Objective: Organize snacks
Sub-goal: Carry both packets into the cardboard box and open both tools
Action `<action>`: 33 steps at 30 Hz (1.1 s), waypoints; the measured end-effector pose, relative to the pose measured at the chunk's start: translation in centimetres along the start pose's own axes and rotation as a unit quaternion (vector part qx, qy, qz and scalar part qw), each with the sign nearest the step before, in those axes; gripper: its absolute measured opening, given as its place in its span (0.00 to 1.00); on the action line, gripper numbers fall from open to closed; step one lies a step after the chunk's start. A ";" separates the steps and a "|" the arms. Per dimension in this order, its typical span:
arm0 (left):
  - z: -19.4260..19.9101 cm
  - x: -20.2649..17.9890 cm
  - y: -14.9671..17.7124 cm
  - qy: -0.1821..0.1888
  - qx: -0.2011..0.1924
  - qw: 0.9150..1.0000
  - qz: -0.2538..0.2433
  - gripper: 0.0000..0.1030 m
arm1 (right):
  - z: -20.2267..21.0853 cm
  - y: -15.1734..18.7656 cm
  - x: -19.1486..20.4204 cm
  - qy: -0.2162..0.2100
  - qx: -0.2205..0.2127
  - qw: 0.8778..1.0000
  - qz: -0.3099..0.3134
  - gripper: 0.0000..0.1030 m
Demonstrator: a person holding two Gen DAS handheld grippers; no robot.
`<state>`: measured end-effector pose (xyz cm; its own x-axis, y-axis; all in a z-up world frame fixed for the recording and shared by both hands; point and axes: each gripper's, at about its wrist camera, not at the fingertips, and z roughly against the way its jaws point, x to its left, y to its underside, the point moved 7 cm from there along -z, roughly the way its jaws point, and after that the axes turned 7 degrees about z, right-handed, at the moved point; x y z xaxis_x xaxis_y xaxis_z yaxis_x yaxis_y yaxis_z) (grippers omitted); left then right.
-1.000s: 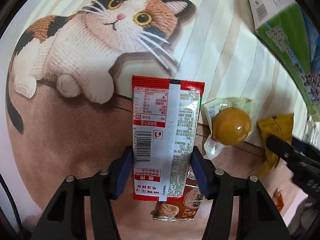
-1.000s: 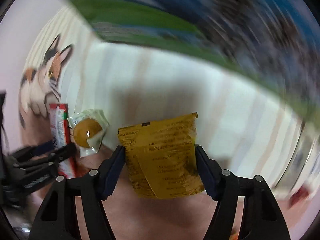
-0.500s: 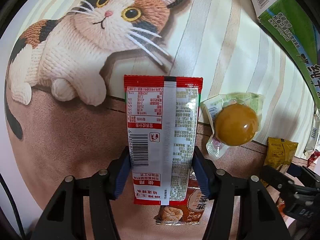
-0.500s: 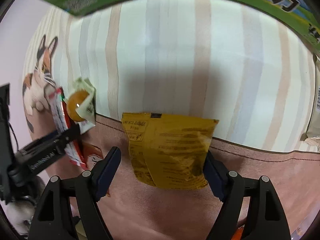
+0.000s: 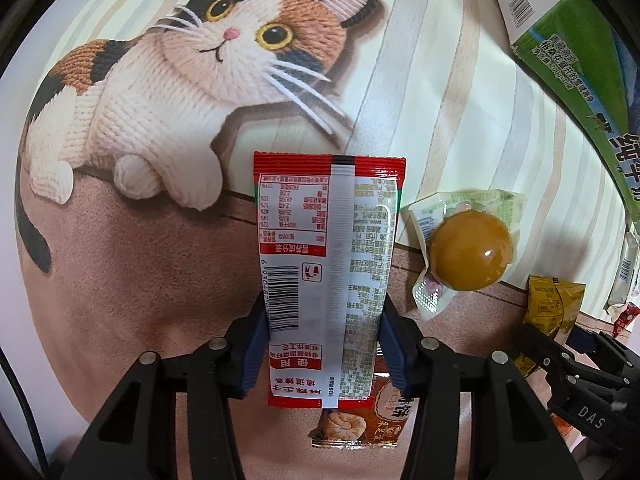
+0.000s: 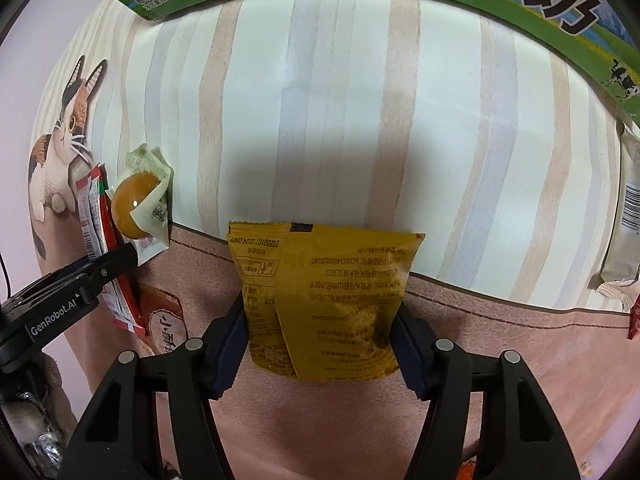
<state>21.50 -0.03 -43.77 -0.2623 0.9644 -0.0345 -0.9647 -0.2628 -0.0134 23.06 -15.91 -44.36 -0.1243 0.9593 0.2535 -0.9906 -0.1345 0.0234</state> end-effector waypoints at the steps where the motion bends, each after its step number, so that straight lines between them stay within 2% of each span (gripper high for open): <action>1: 0.3 0.0 0.0 0.002 0.000 1.000 0.000 0.45 | 0.1 0.0 0.0 -0.002 -0.001 1.000 0.001 0.62; 4: 1.2 -0.2 1.1 0.023 0.006 1.000 0.001 0.44 | 0.4 -0.2 -0.1 -0.020 -0.006 1.000 0.000 0.57; 9: 5.4 -1.6 3.1 0.057 -0.003 0.998 -0.021 0.44 | 3.3 0.8 0.2 -0.054 -0.029 0.998 0.011 0.56; 13: 10.1 -3.7 3.3 0.096 -0.025 0.994 -0.043 0.44 | 7.4 1.7 0.6 -0.091 -0.054 0.994 0.015 0.56; 16: 14.4 -5.7 2.2 0.127 -0.054 0.988 -0.066 0.44 | 12.3 1.7 0.7 -0.118 -0.090 0.989 0.017 0.56; 21: 20.8 -9.9 -2.0 0.178 -0.082 0.975 -0.102 0.44 | 20.4 -1.0 -0.3 -0.130 -0.164 0.978 0.019 0.56; 25: 23.6 -13.8 -6.9 0.179 -0.110 0.969 -0.129 0.44 | 25.5 -5.7 -2.3 -0.105 -0.224 0.969 0.016 0.56; 29: 23.9 -17.4 -11.0 0.159 -0.113 0.969 -0.153 0.44 | 26.9 -9.6 -5.3 -0.075 -0.242 0.967 -0.003 0.56; 33: 21.5 -19.5 -13.8 0.140 -0.080 0.974 -0.160 0.45 | 26.1 -12.1 -9.8 -0.044 -0.225 0.973 -0.031 0.56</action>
<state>39.49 -14.60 -21.45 0.0890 0.9575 -0.2745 -0.9746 0.0268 -0.2223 37.78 -30.16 -21.94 -0.0774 0.9345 0.3475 -0.9228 0.0648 -0.3799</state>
